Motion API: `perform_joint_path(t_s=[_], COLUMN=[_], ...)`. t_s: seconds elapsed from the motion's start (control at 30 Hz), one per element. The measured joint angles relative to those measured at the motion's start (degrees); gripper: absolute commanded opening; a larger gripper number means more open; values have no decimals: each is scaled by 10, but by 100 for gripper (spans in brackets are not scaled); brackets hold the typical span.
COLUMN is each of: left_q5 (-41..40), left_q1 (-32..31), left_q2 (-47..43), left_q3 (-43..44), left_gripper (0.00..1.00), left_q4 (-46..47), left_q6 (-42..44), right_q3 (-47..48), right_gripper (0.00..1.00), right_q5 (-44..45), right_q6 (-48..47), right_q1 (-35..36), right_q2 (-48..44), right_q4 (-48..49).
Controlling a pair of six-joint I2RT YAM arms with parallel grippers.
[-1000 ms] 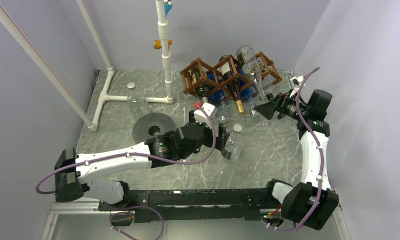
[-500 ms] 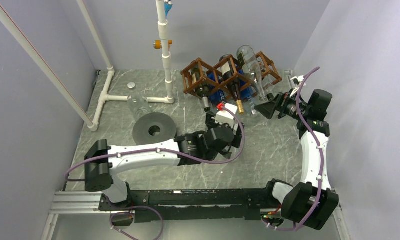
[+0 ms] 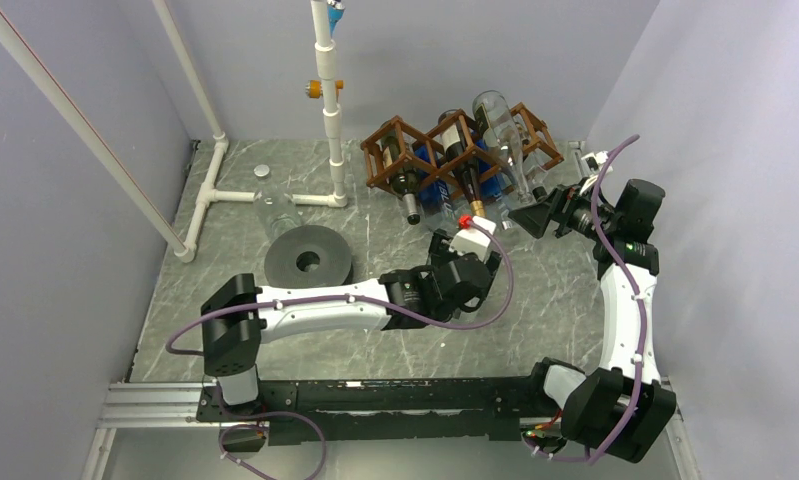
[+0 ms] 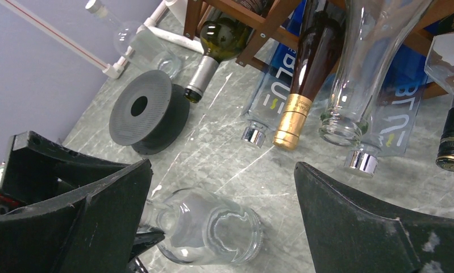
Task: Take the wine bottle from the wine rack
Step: Pick up the wine bottle from the center of the board.
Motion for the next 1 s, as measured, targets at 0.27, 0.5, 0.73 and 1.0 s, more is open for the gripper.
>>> perform_joint_path(t_s=[0.27, 0.5, 0.73, 1.0], left_q5=[7, 12, 19, 34], left_q1=[4, 5, 5, 5], left_q2=[29, 39, 43, -1], left_q3=[6, 6, 7, -45], left_gripper=[71, 48, 2, 0], left_q4=[2, 9, 23, 40], left_q6=[-2, 0, 5, 29], right_q3=[0, 0, 0, 0], right_gripper=[99, 99, 99, 99], right_q5=[2, 2, 5, 11], right_q6=[0, -1, -1, -4], right_q1=[0, 0, 0, 0], right_q2=[-1, -1, -1, -1], right_q4=[0, 0, 0, 0])
